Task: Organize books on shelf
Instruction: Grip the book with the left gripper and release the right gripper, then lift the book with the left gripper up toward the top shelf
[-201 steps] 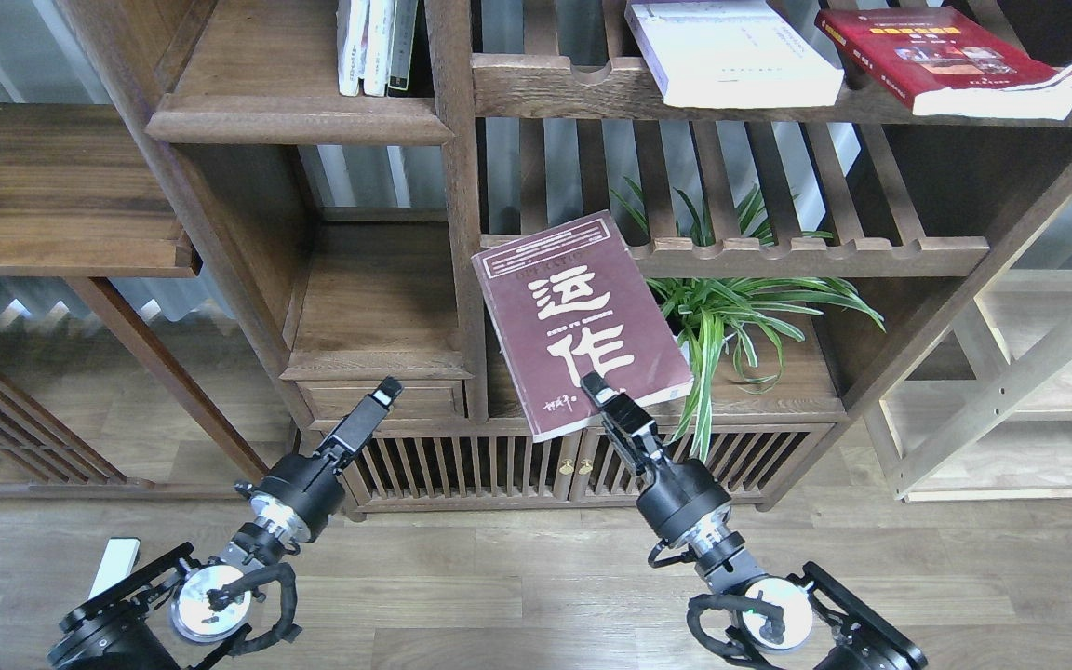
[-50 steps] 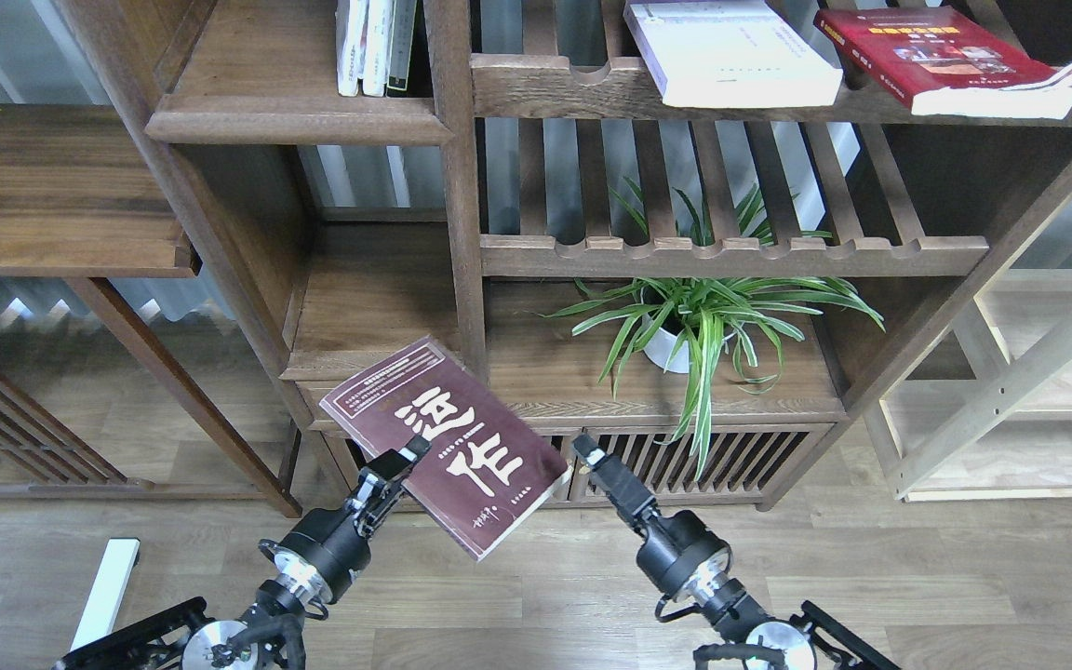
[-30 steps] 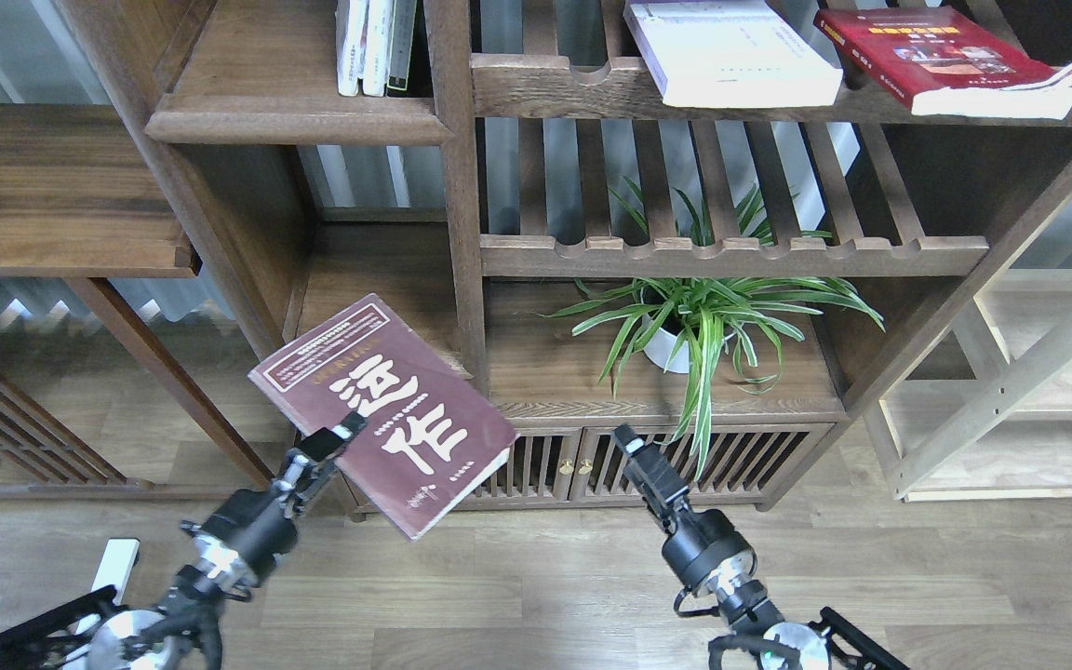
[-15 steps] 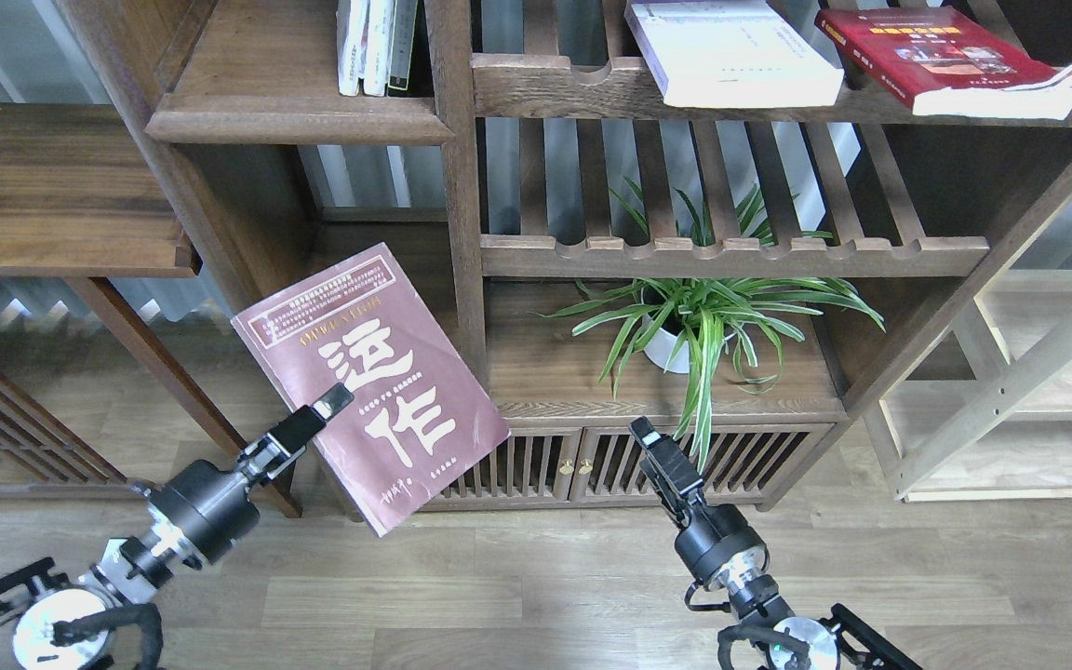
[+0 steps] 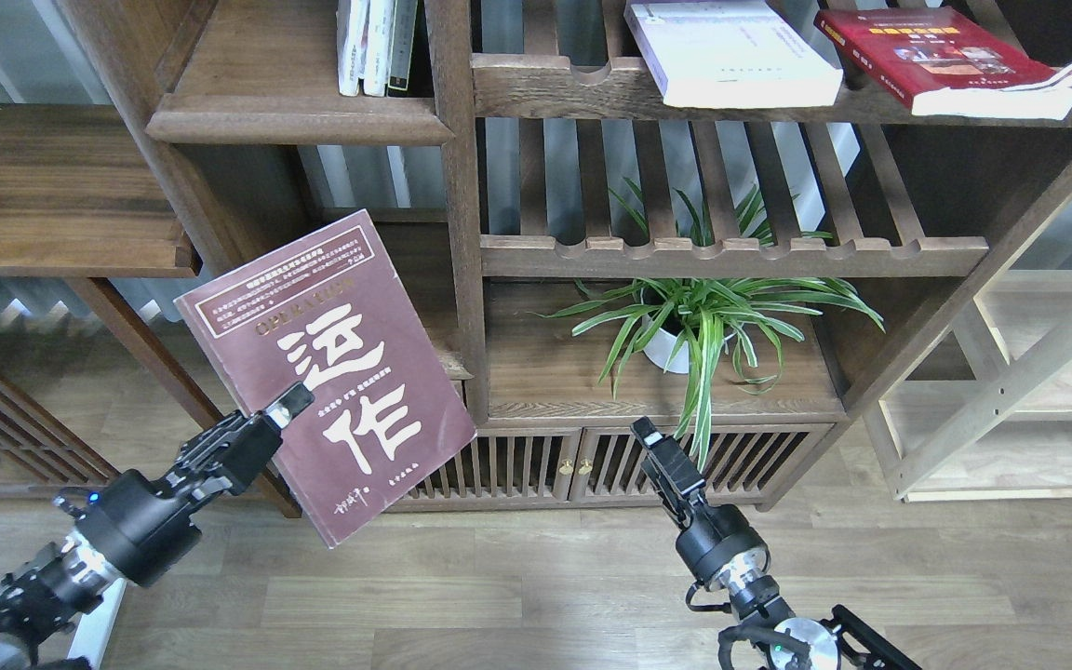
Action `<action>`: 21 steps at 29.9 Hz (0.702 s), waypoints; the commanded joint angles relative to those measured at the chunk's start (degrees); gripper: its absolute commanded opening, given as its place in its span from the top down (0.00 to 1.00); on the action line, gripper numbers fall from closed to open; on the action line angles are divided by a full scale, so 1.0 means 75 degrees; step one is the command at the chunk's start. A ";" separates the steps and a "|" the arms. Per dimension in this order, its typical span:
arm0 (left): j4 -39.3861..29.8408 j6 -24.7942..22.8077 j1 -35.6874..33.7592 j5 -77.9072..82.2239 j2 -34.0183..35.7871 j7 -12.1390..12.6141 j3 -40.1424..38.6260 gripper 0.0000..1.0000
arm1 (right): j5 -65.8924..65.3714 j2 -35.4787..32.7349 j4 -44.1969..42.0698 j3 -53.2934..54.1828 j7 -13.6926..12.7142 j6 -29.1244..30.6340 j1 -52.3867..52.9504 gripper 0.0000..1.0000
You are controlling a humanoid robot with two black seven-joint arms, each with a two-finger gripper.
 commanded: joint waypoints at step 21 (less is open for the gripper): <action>-0.1218 0.0001 0.0336 0.0721 -0.1260 0.0619 -0.3105 0.97 | 0.0001 -0.0152 -0.0002 -0.0001 -0.0026 0.0000 0.0084 0.01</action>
